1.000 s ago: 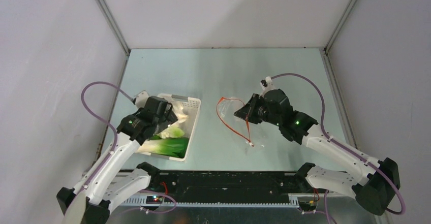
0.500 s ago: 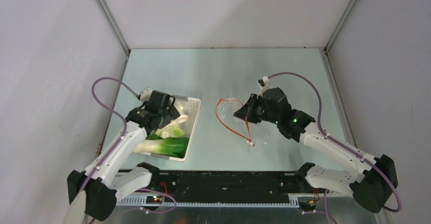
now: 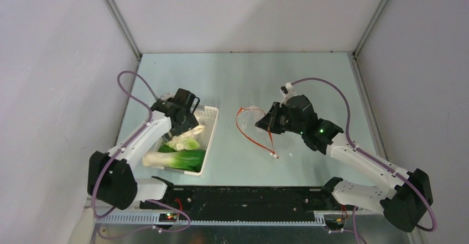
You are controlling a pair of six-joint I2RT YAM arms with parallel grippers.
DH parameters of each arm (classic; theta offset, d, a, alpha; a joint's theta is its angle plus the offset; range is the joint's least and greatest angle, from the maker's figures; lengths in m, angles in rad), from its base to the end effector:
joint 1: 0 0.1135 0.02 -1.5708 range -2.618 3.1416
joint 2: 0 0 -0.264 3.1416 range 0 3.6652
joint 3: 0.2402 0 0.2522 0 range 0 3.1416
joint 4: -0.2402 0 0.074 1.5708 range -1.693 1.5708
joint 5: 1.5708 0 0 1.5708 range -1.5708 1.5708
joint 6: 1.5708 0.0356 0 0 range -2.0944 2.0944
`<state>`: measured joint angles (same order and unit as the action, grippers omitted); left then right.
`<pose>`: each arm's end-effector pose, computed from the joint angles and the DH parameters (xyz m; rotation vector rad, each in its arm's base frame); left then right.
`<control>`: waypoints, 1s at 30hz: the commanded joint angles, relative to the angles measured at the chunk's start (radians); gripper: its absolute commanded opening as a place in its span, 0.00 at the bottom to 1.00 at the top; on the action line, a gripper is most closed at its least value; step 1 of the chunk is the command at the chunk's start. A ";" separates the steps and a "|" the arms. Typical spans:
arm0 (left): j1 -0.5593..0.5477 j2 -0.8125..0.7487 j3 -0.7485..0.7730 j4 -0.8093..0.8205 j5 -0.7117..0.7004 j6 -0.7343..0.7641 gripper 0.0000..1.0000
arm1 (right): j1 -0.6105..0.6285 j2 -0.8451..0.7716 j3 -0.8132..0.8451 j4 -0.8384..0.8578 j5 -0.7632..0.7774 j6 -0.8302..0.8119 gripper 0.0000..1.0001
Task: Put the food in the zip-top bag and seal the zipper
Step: Place the fake vegetable in the bin, then pick up the fake vegetable from the bin.
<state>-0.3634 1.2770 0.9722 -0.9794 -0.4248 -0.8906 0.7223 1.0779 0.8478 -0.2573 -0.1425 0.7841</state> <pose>0.2158 -0.0664 0.2478 -0.7713 2.5410 0.2388 0.1796 0.1650 0.2975 -0.0268 2.2335 1.0347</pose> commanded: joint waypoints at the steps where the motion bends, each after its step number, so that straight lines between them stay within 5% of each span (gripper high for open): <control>1: 0.004 0.073 0.008 -0.032 -0.035 -0.007 1.00 | -0.004 0.003 -0.005 0.041 -0.008 -0.032 0.00; 6: 0.005 0.126 0.002 -0.007 -0.016 -0.002 0.89 | -0.008 0.016 -0.006 0.077 -0.035 -0.037 0.00; 17: 0.006 0.103 -0.013 -0.011 -0.029 0.010 0.04 | -0.012 0.002 -0.006 0.059 -0.029 -0.026 0.00; 30: 0.005 -0.242 0.021 -0.096 -0.080 -0.001 0.00 | 0.002 -0.031 -0.006 0.055 -0.016 -0.035 0.00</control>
<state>-0.3634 1.1618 0.9623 -1.0256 -0.4469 -0.8822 0.7158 1.0672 0.8410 -0.2268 -0.1635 0.7662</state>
